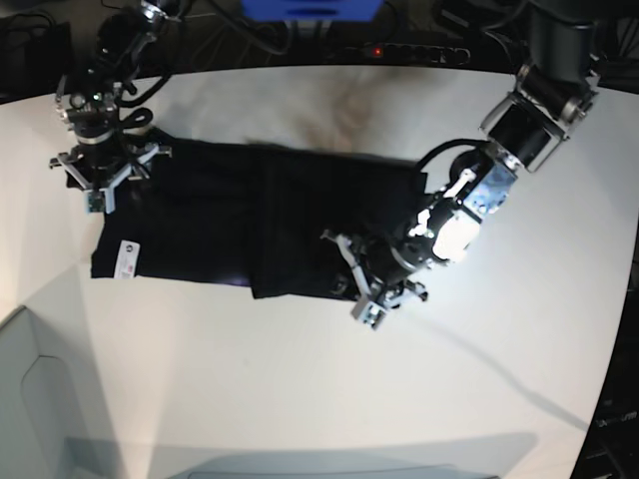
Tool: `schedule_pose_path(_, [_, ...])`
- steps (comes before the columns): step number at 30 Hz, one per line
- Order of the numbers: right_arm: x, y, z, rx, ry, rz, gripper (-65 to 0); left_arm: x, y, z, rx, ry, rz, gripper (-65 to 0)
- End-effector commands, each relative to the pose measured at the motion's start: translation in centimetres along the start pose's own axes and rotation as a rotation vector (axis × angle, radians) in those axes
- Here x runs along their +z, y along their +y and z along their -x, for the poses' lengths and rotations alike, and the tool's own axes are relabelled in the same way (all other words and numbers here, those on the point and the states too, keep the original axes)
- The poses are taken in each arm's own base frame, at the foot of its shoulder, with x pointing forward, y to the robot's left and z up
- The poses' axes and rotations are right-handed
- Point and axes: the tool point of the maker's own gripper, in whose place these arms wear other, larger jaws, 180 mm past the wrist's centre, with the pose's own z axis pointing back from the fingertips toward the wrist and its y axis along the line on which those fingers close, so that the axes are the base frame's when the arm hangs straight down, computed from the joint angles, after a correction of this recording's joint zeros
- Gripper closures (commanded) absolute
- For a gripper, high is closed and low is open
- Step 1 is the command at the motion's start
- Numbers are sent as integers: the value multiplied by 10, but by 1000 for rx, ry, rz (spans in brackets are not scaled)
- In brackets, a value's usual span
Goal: Fold the T-shirt properly
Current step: 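Grasp both ends of the folded bundle with both grippers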
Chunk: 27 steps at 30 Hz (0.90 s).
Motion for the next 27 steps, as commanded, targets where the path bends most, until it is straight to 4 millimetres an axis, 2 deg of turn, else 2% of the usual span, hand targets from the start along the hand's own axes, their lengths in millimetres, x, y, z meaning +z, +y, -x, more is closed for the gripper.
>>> schedule_pose_path(1, [-1, 3, -12, 6, -45, -17, -381, 9, 5, -22, -12, -65, -6, -138])
schedule_pose_path(3, [-8, 3, -15, -1, -47, -27, -381, 20, 8, -26, -1, -91, -12, -138])
schedule_pose_path(5, [-15, 4, -16, -17, -47, -33, -381, 30, 18, -18, 36, -82, -37, -138])
schedule_pose_path(9, [-28, -1, -15, -18, -34, -43, -381, 40, 46, 10, 134, -37, -111, -138])
schedule_pose_path(12, [-36, -7, -15, -11, -24, -48, -381, 44, 59, 35, 191, -4, -150, -138])
schedule_pose_path(16, [-46, -13, -11, -15, -3, -55, -381, 43, 65, 55, 217, 39, -169, -138])
schedule_pose_path(20, [-47, -15, -10, -13, -5, -55, -381, 41, 67, 71, 232, 75, -178, -138])
schedule_pose_path(23, [-47, -16, -16, -11, -18, -52, -381, 41, 67, 75, 237, 85, -178, -138])
schedule_pose_path(27, [-46, -37, -16, -32, -18, -7, -381, 41, 66, 76, 237, 88, -177, -138])
